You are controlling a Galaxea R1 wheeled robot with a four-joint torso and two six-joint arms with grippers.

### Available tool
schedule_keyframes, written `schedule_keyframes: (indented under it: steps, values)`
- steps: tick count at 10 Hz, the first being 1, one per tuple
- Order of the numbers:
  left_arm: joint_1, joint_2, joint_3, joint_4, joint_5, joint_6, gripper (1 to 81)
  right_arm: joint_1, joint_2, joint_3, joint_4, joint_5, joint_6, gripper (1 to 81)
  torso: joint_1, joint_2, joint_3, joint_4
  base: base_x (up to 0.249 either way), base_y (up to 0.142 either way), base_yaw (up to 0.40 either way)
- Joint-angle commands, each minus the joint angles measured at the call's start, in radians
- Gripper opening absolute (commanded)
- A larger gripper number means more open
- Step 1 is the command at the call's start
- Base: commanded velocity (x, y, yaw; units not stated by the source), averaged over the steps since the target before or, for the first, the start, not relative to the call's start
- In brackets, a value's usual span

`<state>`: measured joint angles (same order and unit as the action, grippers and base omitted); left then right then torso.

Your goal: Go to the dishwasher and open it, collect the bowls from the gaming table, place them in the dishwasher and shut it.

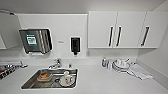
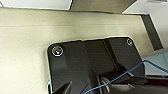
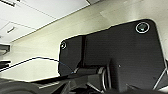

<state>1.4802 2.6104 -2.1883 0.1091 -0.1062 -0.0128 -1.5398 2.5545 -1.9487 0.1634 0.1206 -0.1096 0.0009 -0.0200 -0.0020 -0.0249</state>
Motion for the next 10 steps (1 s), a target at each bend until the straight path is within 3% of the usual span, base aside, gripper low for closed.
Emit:
schedule_keyframes:
  steps: [1,2,4,6,9,10]
  values:
    - [-0.051,-0.107,0.116,0.007,0.029,-0.004,81.1,0.065,-0.118,0.113,0.010,-0.052,0.007,81.1,0.064,-0.100,0.000,0.000,0.000,0.000,0.000]
    - [-0.053,-0.154,0.180,0.009,0.014,-0.004,81.1,0.065,-0.147,0.139,0.021,-0.050,0.007,81.1,0.065,-0.101,0.000,0.000,0.000,0.000,0.000]
    - [-0.054,-0.263,0.313,0.014,-0.056,-0.006,81.1,0.079,-0.222,0.212,0.034,-0.042,0.010,81.1,0.085,-0.134,-0.097,0.000,0.000,0.000,0.000]
    - [-0.059,-0.349,0.424,0.012,-0.076,-0.006,81.1,0.108,-0.299,0.316,0.056,-0.041,0.008,81.1,0.117,-0.187,-0.137,0.000,0.000,0.000,0.000]
    - [-0.059,-0.409,0.501,0.014,-0.083,-0.006,81.1,0.149,-0.372,0.398,0.076,-0.038,0.010,81.1,0.186,-0.295,-0.239,0.000,0.000,0.000,0.000]
    - [-0.059,-0.426,0.525,0.014,-0.086,-0.004,81.1,0.160,-0.382,0.409,0.090,-0.036,0.010,81.1,0.209,-0.332,-0.180,0.000,0.000,0.000,0.000]
